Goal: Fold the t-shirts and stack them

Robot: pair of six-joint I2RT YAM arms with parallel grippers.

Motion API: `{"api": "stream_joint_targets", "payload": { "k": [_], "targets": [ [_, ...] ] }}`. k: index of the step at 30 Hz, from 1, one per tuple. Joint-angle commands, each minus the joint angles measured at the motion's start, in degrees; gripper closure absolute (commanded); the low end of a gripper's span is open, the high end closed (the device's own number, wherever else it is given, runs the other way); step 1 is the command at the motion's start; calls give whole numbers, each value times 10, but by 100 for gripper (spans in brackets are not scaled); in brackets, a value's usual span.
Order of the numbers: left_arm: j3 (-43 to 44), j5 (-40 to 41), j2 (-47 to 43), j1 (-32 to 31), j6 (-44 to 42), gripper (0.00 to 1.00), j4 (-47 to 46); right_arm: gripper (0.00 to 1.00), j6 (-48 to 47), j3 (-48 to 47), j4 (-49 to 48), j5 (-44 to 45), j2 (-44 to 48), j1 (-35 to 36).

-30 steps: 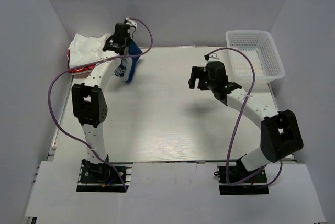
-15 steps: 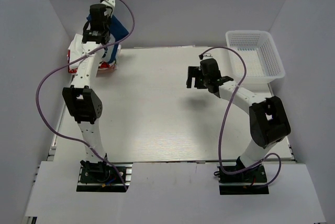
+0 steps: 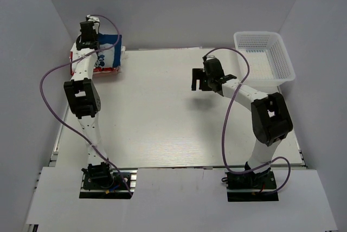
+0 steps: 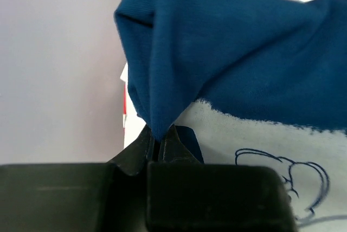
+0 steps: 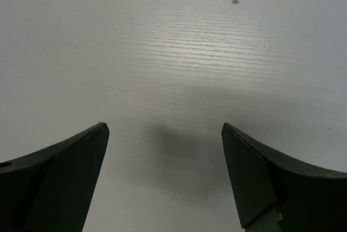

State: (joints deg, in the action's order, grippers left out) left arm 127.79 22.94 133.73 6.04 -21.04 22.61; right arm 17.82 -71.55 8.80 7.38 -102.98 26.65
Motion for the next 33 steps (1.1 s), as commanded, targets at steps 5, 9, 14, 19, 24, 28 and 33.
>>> {"api": "stream_joint_targets", "payload": {
  "k": [5,9,14,19,24,28,33],
  "targets": [
    [-46,46,-58,11,10,100,-110,10,-10,-39,6,29,-31,0],
    [-106,111,-71,5,4,100,-192,10,-12,-47,15,27,-36,-2],
    [-141,137,-76,-1,-9,100,-252,10,-12,-53,18,25,-46,-1],
    [-160,154,-76,-1,-16,59,-297,10,-10,-61,32,22,-61,0],
    [-154,160,-76,-1,-11,0,-284,10,-10,-73,44,23,-66,-2],
    [-126,160,-71,-1,5,0,-251,10,-12,-69,45,17,-61,-1],
    [-53,144,-59,-1,81,0,-97,10,-12,-65,46,1,-48,0]
  ]
}}
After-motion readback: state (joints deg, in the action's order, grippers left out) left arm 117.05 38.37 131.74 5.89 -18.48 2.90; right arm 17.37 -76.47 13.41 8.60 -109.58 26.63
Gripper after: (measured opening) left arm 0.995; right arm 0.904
